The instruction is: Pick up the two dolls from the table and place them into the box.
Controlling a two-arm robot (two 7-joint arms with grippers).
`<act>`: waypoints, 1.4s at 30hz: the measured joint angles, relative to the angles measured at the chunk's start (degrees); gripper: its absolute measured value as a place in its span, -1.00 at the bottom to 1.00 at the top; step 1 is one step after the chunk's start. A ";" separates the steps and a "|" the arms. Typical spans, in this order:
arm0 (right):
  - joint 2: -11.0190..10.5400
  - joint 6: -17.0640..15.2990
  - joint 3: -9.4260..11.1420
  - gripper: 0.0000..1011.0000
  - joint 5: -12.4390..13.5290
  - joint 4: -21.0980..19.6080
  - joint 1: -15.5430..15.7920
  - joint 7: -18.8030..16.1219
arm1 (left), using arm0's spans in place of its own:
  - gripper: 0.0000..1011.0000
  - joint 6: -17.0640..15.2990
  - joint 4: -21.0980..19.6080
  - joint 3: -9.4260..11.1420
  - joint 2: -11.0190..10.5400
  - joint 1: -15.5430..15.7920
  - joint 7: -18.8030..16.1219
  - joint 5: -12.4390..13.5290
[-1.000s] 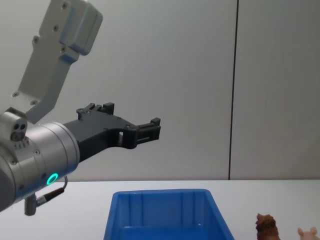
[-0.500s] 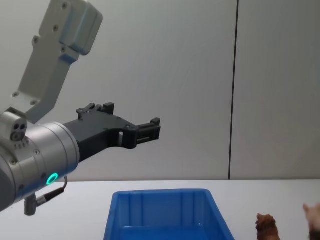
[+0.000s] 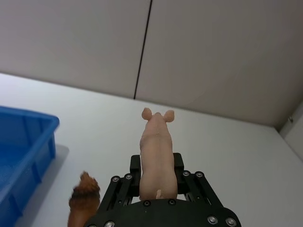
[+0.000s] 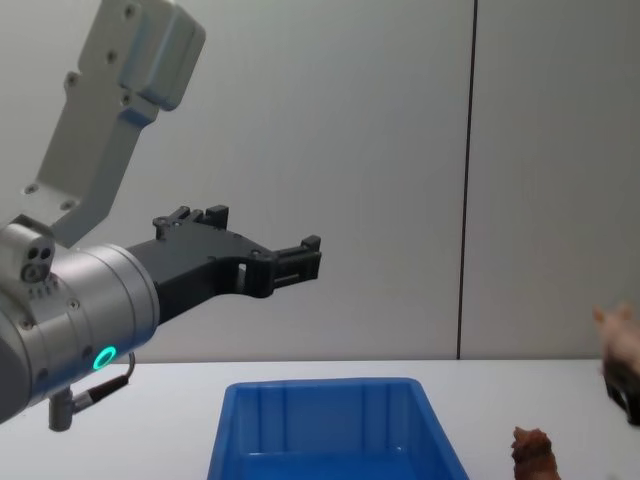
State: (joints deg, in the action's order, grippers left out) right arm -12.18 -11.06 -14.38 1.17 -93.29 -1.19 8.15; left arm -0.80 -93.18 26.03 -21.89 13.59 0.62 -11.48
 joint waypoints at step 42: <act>4.86 -6.45 -4.13 -0.24 -0.55 -1.73 -8.34 -27.66 | 0.98 0.00 0.00 0.00 0.00 0.00 0.00 0.00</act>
State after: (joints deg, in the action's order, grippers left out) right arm -7.31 -17.52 -18.51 0.62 -95.01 -9.52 -19.51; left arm -0.79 -93.18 26.02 -21.89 13.59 0.63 -11.48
